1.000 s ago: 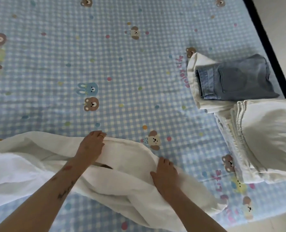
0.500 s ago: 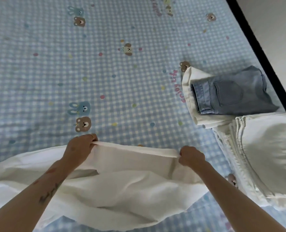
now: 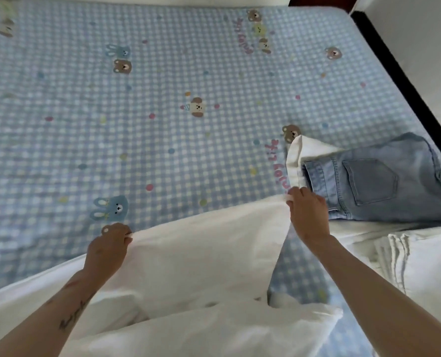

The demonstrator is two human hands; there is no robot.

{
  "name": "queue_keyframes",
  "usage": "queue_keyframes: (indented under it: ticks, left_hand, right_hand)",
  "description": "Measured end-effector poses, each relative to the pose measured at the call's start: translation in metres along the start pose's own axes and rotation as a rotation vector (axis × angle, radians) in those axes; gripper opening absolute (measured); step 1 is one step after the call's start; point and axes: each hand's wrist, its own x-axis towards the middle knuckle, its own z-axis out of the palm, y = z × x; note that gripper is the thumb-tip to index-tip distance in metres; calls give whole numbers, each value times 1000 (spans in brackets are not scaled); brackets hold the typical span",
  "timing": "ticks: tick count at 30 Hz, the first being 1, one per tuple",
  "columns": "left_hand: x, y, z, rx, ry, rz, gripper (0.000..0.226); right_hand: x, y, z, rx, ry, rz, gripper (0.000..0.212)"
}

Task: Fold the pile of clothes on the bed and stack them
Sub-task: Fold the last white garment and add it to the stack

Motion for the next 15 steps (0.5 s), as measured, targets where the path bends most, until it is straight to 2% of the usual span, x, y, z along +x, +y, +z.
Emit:
queue_keyframes:
  ticks: [2,4,7,9,11,12,13,15]
  left_hand:
    - [10,15,5,77,-71,7,18]
    - [18,47,11,63,-119,124,21]
    - [27,128,20,-205,-205,252,31]
    - [34,195,26,-343,-311,331,46]
    - [44,256,26,-465,-439,331,61]
    - [48,279,23,-505,-467,336,60]
    - [52,300,20,-531,-490,363,50]
    - [61,322,8,-587,-503,435,13]
  right_hand:
    - [12,2,1,199,4,121,32]
    - [-1,7,14,360,-115,203,46]
    - [-59,-4,35,717,-299,275,49]
    - [-83,-15,42,979,-289,356,46]
    - [-88,-24,50,1052,-220,402,48]
    - [-88,-28,50,1071,-177,408,46]
    - [-87,-30,51,1126,-133,434,42]
    - [-80,-29,48,1301,-94,508,33]
